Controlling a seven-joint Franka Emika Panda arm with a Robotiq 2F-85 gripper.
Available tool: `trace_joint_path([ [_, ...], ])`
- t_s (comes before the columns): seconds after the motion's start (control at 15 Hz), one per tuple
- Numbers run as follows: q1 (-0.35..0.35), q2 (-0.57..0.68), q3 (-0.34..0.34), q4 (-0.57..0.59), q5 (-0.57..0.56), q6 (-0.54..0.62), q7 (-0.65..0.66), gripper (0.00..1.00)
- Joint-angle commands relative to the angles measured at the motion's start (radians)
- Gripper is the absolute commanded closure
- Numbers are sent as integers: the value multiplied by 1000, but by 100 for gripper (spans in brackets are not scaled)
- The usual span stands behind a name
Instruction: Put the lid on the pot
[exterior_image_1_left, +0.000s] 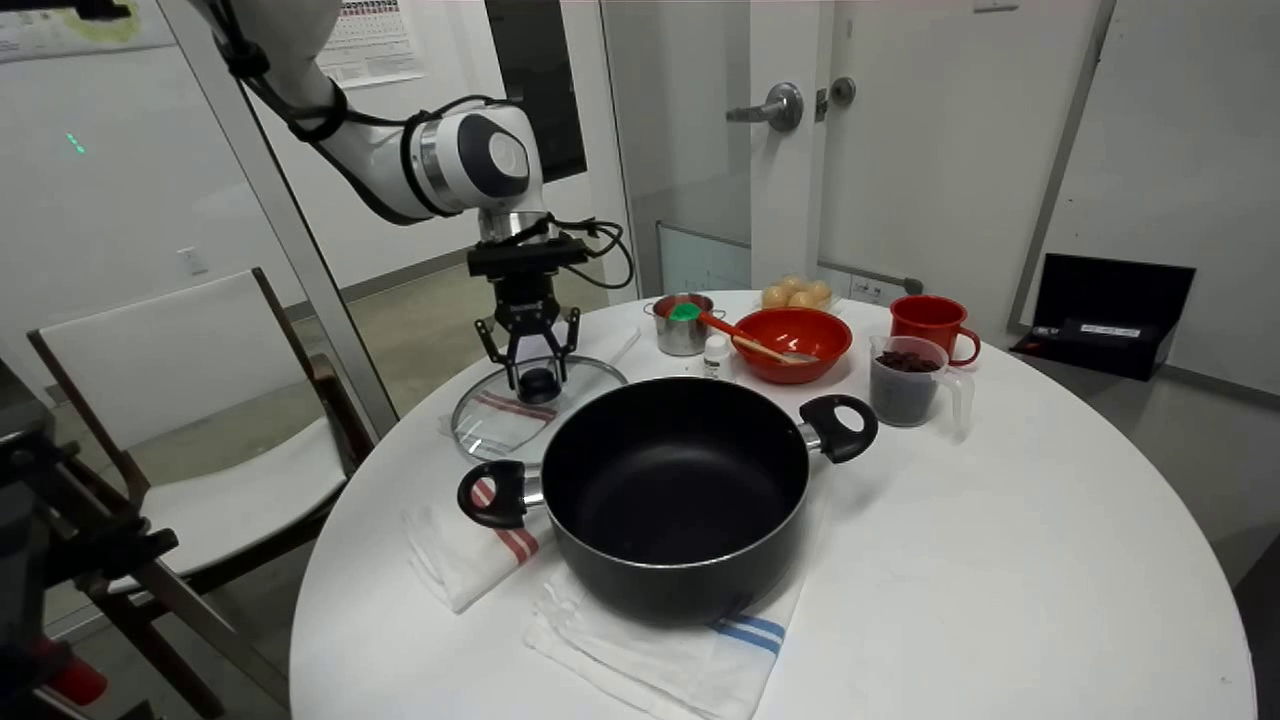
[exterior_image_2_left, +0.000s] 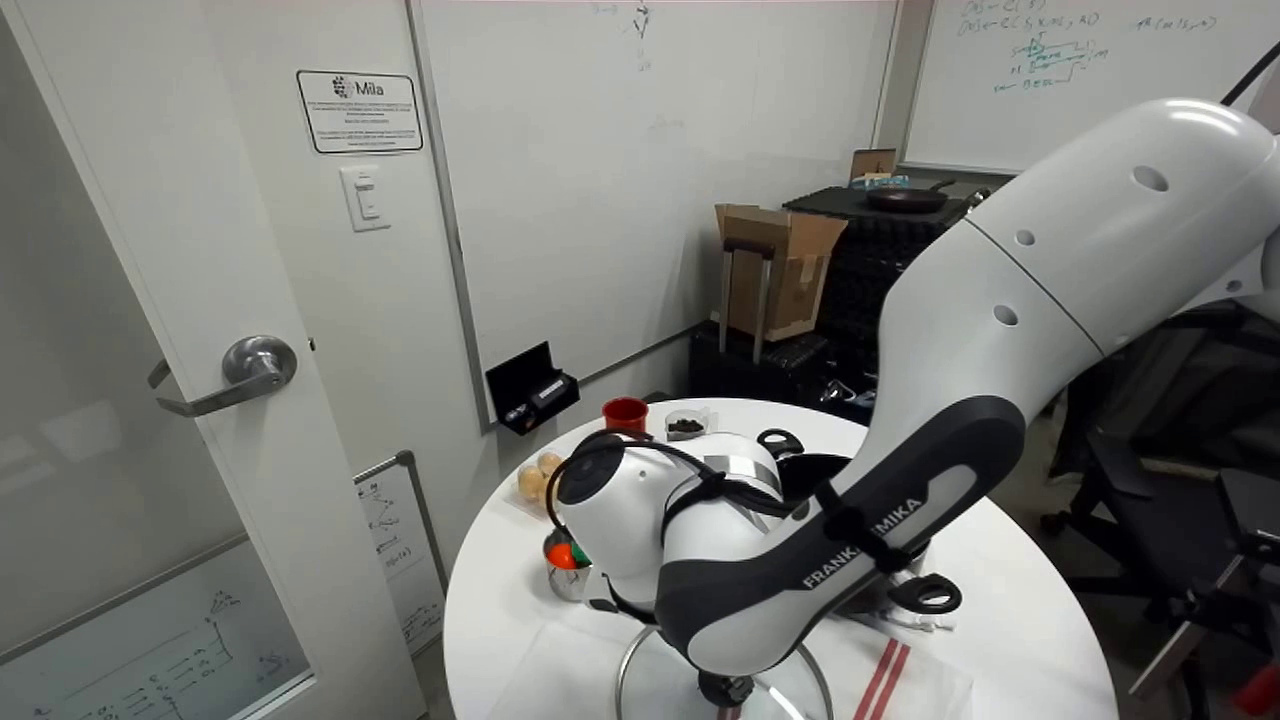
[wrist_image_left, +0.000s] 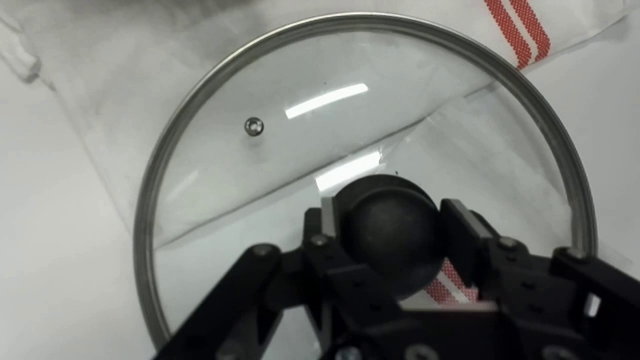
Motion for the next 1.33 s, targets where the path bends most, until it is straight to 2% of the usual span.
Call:
trace_joint_path([
  [0.0, 3, 9, 2, 36, -1, -26, -21, 74],
  [0.6, -5, -67, 2, -40, -3, -21, -11, 74],
  [1.27, -18, -252, -1, -193, -6, -25, 1, 74],
])
